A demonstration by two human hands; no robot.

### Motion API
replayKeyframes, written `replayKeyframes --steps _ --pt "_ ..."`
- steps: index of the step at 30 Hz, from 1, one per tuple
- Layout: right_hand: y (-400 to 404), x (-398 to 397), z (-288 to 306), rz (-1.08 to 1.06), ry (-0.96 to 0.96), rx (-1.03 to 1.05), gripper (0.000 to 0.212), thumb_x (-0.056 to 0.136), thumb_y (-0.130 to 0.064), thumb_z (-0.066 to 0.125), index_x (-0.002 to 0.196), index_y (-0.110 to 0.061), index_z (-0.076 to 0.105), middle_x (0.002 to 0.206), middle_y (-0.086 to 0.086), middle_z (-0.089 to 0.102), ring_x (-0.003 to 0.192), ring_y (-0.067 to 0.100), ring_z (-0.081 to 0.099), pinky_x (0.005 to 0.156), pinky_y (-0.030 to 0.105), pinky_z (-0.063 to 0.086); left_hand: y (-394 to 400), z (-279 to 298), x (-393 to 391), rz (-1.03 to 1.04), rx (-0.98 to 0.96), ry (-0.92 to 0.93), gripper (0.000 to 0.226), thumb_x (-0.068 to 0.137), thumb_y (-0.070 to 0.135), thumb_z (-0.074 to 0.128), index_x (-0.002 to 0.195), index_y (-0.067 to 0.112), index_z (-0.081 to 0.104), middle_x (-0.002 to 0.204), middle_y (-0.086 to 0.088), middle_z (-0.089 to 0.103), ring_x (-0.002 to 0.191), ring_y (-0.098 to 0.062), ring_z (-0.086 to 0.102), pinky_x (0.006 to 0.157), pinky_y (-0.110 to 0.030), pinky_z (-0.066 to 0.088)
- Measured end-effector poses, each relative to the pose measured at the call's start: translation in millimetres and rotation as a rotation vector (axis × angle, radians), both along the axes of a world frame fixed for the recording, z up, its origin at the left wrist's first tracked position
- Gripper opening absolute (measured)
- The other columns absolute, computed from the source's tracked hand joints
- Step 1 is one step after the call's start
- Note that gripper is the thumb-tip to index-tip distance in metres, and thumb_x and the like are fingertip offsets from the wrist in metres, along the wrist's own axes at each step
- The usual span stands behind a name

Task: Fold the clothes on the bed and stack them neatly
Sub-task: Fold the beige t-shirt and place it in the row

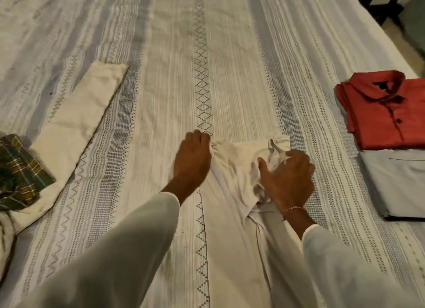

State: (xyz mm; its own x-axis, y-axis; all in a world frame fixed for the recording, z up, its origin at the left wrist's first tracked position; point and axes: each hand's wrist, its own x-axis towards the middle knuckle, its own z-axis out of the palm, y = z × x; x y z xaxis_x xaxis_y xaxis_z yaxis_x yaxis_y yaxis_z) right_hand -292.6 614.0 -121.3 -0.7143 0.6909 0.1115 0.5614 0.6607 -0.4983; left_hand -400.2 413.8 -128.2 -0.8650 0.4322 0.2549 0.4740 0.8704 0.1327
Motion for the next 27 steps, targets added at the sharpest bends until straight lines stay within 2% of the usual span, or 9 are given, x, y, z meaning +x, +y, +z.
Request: replayKeyframes --steps 2,4,7,9,13,17,21,24,27 --pt "12 -5 3 -0.073 -0.167 -0.102 0.081 0.07 -0.067 0.076 0.121 -0.012 0.045 0.119 0.012 0.058 0.109 0.036 0.057 0.077 0.042 0.048 12 -10 23 -0.057 -0.007 -0.039 0.03 0.079 -0.008 0.063 0.108 0.001 0.061 0.104 -0.019 0.06 0.089 -0.035 0.059 0.069 -0.042 0.051" --pt "21 -12 0 -0.073 -0.232 -0.22 0.069 0.074 -0.063 0.076 0.114 -0.012 0.052 0.111 0.011 0.065 0.102 0.037 0.064 0.079 0.042 0.051 21 -20 44 -0.024 0.034 -0.125 0.039 0.08 -0.008 0.065 0.118 -0.001 0.06 0.12 -0.024 0.06 0.105 -0.039 0.061 0.08 -0.045 0.056" --pt "33 -16 -3 0.0 -0.067 -0.352 0.024 0.086 -0.038 0.071 0.086 -0.015 0.065 0.084 0.005 0.069 0.086 0.031 0.066 0.066 0.032 0.045 26 -32 62 0.081 0.136 -0.29 0.05 0.094 -0.005 0.054 0.143 -0.004 0.043 0.15 -0.028 0.04 0.14 -0.041 0.04 0.109 -0.048 0.044" --pt "38 -12 1 -0.005 0.105 -0.473 0.019 0.091 -0.027 0.068 0.079 -0.014 0.062 0.073 -0.002 0.063 0.071 0.019 0.06 0.058 0.027 0.039 25 -39 70 0.053 0.198 -0.342 0.052 0.102 0.0 0.043 0.152 -0.004 0.028 0.162 -0.026 0.021 0.151 -0.039 0.02 0.121 -0.047 0.028" --pt "52 4 1 -0.214 0.239 -0.659 0.014 0.095 -0.021 0.059 0.087 -0.011 0.063 0.077 -0.002 0.06 0.07 0.014 0.053 0.065 0.029 0.038 25 -43 71 0.029 0.307 -0.426 0.056 0.111 0.024 0.025 0.16 0.008 0.002 0.165 0.0 -0.014 0.153 -0.015 -0.016 0.123 -0.028 -0.002" --pt "62 11 -13 -0.293 0.117 -0.721 0.029 0.094 -0.021 0.046 0.07 -0.011 0.058 0.074 0.006 0.06 0.08 0.031 0.059 0.07 0.04 0.044 23 -49 66 -0.001 0.168 -0.412 0.067 0.107 0.046 0.016 0.16 0.011 -0.003 0.168 -0.002 -0.014 0.153 -0.012 -0.019 0.125 -0.03 -0.008" --pt "61 3 -5 -0.258 0.034 -0.652 0.033 0.103 -0.017 0.037 0.109 0.004 0.063 0.113 0.022 0.065 0.106 0.039 0.059 0.081 0.038 0.042 20 -49 63 -0.021 0.005 -0.353 0.079 0.102 0.06 0.013 0.161 0.01 -0.003 0.169 -0.006 -0.011 0.154 -0.016 -0.016 0.127 -0.04 -0.003" --pt "58 3 5 -0.2 0.068 -0.513 0.032 0.107 -0.016 0.033 0.126 0.002 0.051 0.102 0.015 0.056 0.093 0.031 0.054 0.075 0.031 0.033 19 -44 63 -0.039 -0.021 -0.348 0.094 0.096 0.075 0.019 0.161 0.01 -0.005 0.168 -0.008 -0.012 0.154 -0.019 -0.017 0.126 -0.042 -0.004" --pt "58 9 2 -0.174 0.087 -0.417 0.027 0.107 -0.019 0.034 0.122 -0.004 0.05 0.097 0.014 0.058 0.085 0.028 0.053 0.071 0.034 0.036 20 -40 64 -0.057 -0.061 -0.36 0.111 0.087 0.087 0.023 0.16 0.008 -0.005 0.168 -0.011 -0.013 0.154 -0.023 -0.019 0.126 -0.047 -0.003"
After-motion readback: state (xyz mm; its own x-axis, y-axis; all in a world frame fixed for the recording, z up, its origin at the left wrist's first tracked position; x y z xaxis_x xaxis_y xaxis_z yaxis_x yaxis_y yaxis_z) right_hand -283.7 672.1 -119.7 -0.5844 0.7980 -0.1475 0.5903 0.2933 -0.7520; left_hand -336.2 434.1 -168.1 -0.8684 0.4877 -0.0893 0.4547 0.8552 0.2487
